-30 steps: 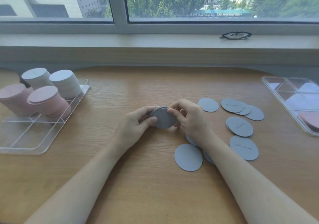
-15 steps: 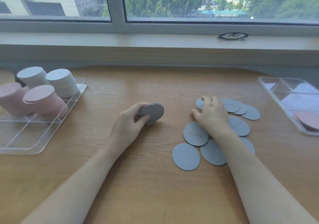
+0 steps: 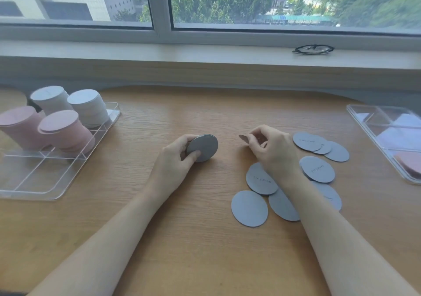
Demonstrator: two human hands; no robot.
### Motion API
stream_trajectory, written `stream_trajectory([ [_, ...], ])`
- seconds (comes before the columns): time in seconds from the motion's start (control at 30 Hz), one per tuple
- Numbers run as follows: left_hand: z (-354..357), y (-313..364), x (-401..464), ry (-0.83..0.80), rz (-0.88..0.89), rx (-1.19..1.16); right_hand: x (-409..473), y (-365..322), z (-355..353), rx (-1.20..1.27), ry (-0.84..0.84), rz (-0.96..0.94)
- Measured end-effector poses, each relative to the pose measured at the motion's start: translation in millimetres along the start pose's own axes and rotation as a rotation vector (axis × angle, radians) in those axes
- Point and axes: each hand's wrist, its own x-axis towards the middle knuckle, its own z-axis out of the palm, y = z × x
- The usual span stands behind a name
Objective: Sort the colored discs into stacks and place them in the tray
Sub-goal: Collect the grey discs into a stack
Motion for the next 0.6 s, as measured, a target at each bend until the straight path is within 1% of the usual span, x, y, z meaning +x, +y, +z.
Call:
stream_trajectory([
  [0.07,0,0,1,-0.004,-0.012,-0.017,-5,-9,0,0.123,-0.005,-0.002],
  [0.2,0,5,-1,-0.069,-0.004,-0.078,-12,-18,10,0.341,-0.090,0.032],
  [0.3,0,10,-3,-0.129,-0.011,-0.135,-13,-22,14,0.389,-0.121,0.040],
  [0.37,0,10,-3,-0.152,-0.016,-0.154,-14,-24,13,0.433,-0.163,0.077],
  [0.47,0,12,-5,-0.162,0.007,-0.092,-14,-25,10,0.489,-0.278,0.095],
  [0.53,1,13,-6,-0.153,0.040,-0.001,-12,-22,6,0.455,-0.368,0.057],
  [0.6,0,11,-5,-0.134,0.050,0.061,-6,-15,-2,0.245,-0.445,-0.029],
])
